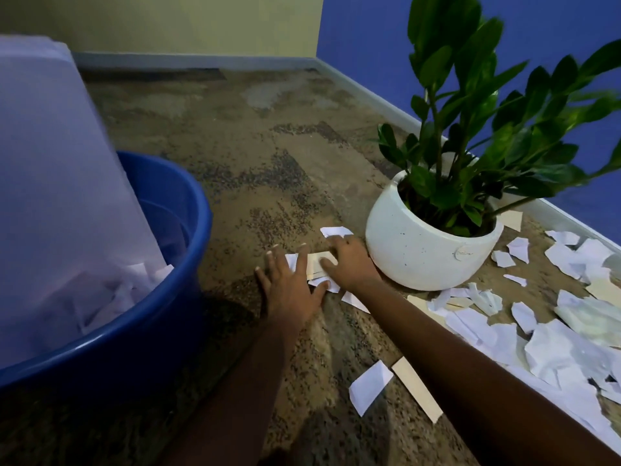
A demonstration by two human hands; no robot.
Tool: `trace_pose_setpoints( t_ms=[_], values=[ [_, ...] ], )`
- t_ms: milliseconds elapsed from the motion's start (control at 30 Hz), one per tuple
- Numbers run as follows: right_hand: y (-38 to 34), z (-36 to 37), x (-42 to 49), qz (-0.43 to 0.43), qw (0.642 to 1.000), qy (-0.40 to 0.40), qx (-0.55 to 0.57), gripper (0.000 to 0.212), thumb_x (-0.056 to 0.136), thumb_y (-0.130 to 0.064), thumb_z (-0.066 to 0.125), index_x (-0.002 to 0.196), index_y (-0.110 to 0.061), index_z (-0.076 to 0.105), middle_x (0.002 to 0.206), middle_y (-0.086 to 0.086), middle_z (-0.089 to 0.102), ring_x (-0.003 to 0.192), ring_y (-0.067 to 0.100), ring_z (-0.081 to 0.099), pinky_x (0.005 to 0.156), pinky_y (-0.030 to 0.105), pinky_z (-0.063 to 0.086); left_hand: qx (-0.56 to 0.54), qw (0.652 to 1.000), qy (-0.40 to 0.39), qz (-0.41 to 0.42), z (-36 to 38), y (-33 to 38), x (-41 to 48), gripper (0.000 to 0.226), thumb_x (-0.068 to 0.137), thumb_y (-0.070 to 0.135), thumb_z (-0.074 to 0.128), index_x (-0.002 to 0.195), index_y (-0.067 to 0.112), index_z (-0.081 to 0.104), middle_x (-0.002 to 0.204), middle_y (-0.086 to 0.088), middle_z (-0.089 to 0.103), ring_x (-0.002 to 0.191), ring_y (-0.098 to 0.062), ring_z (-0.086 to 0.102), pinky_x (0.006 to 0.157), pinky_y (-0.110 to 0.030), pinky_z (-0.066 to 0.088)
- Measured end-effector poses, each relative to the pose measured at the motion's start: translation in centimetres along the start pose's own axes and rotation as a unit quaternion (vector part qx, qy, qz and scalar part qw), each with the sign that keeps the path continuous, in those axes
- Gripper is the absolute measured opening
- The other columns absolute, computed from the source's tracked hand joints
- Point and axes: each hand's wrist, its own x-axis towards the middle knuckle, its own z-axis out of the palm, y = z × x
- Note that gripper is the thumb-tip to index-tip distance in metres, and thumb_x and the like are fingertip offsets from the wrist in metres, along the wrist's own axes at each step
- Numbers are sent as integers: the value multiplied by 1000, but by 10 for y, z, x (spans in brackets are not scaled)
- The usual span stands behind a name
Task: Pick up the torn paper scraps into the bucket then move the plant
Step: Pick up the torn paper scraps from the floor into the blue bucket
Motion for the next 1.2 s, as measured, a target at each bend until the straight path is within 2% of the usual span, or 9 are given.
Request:
trace_pose_setpoints(
  t_ms=[133, 267, 400, 500, 567, 767, 900, 1033, 1200],
  values=[
    [-4, 12, 35, 17, 999, -23, -31, 48, 97, -27, 40, 143, -17, 30, 155, 17, 16, 143, 35, 15, 114, 44, 27, 37, 997, 30, 54, 20, -11, 4, 73, 90, 62, 37, 152, 34, 9, 161, -14, 0, 150, -29, -3, 119, -51, -1],
    [1, 10, 65, 61, 993, -86, -47, 47, 99, -36, 34, 145, -30, 26, 158, 19, -3, 146, 39, -3, 118, 53, 12, 38, 996, 34, 80, 23, -12, 7, 67, 92, 60, 33, 151, 36, 12, 162, -10, 4, 150, -26, -1, 120, -49, -1],
    [14, 10, 74, 90, 989, -111, -19, 44, 99, -33, 33, 143, -27, 29, 156, 20, 10, 145, 37, 9, 118, 48, 16, 56, 995, 31, 79, 21, -11, 6, 63, 93, 58, 31, 150, 36, 17, 161, -8, 13, 150, -26, 6, 120, -50, 3],
    [15, 15, 63, 94, 993, -54, -37, 39, 99, -21, 33, 138, -20, 33, 147, 23, 24, 133, 41, 32, 109, 42, 30, 58, 995, 31, 74, 19, -11, 6, 58, 95, 54, 29, 149, 35, 21, 160, -8, 17, 149, -24, 11, 120, -49, 4],
    [14, 17, 52, 92, 993, -20, -67, 41, 97, -13, 33, 139, -14, 30, 145, 23, 28, 131, 41, 36, 106, 42, 33, 58, 995, 38, 74, 19, -10, 6, 54, 98, 48, 28, 149, 33, 23, 159, -7, 19, 148, -22, 13, 120, -47, 5],
    [20, 27, -1, 120, 988, 15, -95, 47, 94, -11, 39, 139, -14, 28, 145, 14, 31, 132, 33, 34, 99, 53, 41, 24, 995, 58, 82, 18, -13, 3, 50, 99, 41, 31, 147, 27, 32, 158, -3, 26, 147, -17, 21, 120, -38, 13],
    [32, 27, -45, 127, 990, -3, -67, 50, 96, -40, 38, 141, -22, 28, 150, 9, 27, 138, 30, 27, 107, 63, 27, -20, 991, 59, 119, 16, -17, -4, 49, 95, 38, 44, 140, 19, 46, 149, -3, 43, 139, -16, 36, 115, -33, 23],
    [44, 15, -82, 97, 990, -81, -67, 82, 82, -62, 51, 147, -28, 15, 154, 8, 18, 141, 33, 19, 110, 58, 26, -48, 986, 30, 159, 12, -19, -21, 46, 91, 34, 56, 132, 13, 57, 138, -4, 55, 128, -21, 50, 105, -30, 35],
    [48, -1, -99, 104, 983, -139, -65, 87, 76, -47, 70, 145, -23, 24, 151, 8, 21, 140, 35, 17, 110, 48, 32, -64, 984, 14, 166, 6, -11, -30, 26, 91, 31, 57, 103, 13, 70, 112, -4, 66, 111, -22, 55, 89, -31, 40]
  ],
)
